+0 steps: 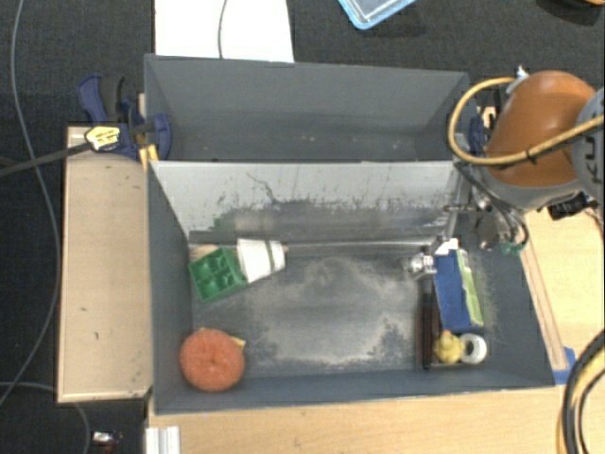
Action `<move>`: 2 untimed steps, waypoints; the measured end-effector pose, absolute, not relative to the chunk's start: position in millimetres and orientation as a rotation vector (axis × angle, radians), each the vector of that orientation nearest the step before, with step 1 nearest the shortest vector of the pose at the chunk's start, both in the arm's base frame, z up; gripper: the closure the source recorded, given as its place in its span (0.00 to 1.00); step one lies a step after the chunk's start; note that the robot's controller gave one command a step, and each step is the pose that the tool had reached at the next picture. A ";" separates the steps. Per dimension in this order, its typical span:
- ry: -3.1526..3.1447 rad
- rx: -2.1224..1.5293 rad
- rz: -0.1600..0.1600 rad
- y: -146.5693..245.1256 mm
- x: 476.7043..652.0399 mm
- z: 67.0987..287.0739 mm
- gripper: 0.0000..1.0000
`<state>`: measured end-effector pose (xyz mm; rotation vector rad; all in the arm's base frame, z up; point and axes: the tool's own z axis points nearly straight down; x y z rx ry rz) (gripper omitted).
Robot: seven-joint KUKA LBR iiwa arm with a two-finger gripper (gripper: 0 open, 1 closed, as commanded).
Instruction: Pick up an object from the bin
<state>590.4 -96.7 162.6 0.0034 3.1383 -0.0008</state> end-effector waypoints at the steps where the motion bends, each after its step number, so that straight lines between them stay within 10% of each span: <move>1: 3.139 -0.035 -0.001 -96.3 587.3 152.9 0.00; 2: 3.135 -0.031 -0.001 -89.0 591.8 149.6 0.00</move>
Offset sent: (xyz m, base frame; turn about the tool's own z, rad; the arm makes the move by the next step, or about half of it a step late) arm 0.0002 0.0077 -0.0145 -0.0213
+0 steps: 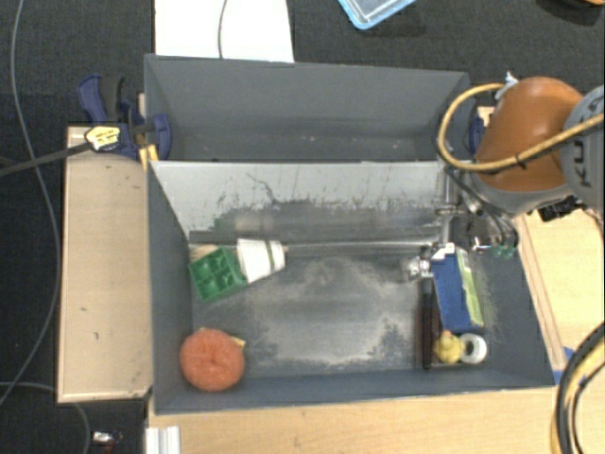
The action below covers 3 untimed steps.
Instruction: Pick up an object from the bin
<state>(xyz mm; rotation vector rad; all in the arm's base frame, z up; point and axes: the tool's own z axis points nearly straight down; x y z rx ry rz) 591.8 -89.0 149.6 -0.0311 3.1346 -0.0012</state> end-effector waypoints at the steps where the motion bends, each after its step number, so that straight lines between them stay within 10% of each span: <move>1: 3.114 -0.107 -0.013 -71.8 582.3 118.1 0.00; 3: 3.119 -0.189 -0.006 -80.7 581.4 96.5 0.00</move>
Offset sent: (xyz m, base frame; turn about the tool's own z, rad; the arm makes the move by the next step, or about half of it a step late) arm -0.0068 0.0083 -0.0249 -0.0523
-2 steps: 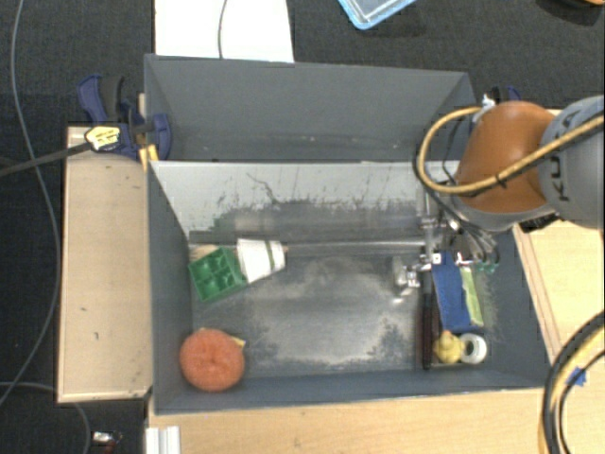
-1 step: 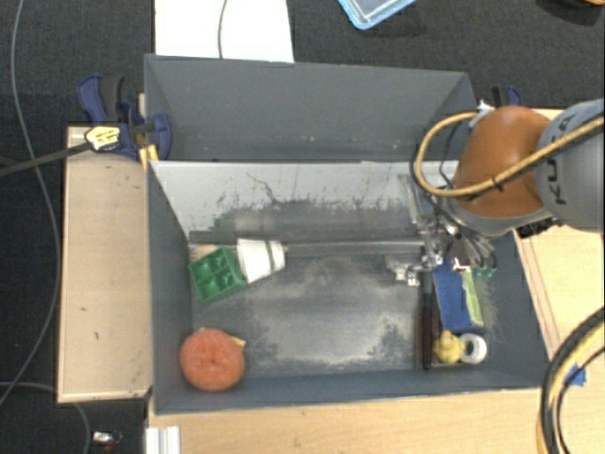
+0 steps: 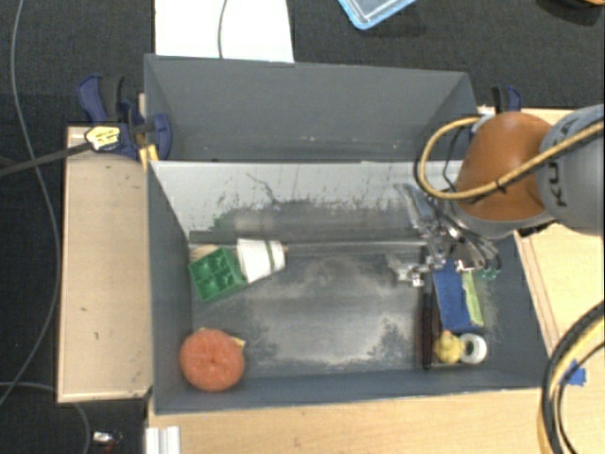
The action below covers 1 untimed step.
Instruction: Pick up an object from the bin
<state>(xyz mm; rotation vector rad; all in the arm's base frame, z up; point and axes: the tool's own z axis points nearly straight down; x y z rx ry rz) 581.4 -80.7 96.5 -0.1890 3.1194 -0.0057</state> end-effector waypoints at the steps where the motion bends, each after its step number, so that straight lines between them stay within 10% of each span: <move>1: 3.113 -0.252 -0.007 -84.1 586.6 102.7 0.00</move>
Offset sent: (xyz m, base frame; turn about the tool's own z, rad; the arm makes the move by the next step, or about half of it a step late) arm 0.0087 -0.0323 0.0732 -0.1823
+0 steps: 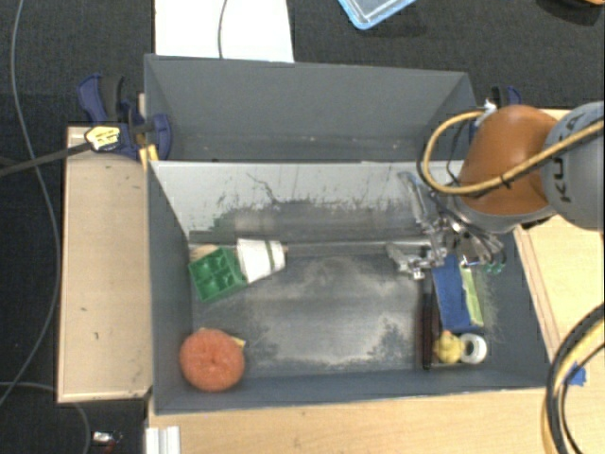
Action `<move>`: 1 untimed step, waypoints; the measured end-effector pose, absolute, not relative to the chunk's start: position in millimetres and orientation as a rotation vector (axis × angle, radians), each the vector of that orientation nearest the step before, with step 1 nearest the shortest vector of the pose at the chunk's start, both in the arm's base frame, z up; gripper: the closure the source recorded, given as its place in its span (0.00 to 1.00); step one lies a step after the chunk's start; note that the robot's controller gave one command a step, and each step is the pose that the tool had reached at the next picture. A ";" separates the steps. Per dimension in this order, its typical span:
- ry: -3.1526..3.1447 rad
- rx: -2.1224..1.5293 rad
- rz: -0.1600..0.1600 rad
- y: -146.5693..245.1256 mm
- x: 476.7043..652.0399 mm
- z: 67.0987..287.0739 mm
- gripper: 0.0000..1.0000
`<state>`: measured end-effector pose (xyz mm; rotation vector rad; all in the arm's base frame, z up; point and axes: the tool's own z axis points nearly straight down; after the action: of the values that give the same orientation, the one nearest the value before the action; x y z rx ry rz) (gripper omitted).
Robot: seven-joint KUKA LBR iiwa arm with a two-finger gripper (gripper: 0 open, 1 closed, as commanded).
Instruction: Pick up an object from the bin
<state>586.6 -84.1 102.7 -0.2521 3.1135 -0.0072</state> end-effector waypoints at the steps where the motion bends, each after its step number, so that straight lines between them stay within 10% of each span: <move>1: 3.089 -0.467 -0.007 -108.7 589.7 164.3 0.00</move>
Offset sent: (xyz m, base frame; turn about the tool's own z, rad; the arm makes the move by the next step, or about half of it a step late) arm -0.0164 0.0047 0.1130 0.2517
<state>589.7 -108.7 164.3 -0.4666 3.0892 -0.0070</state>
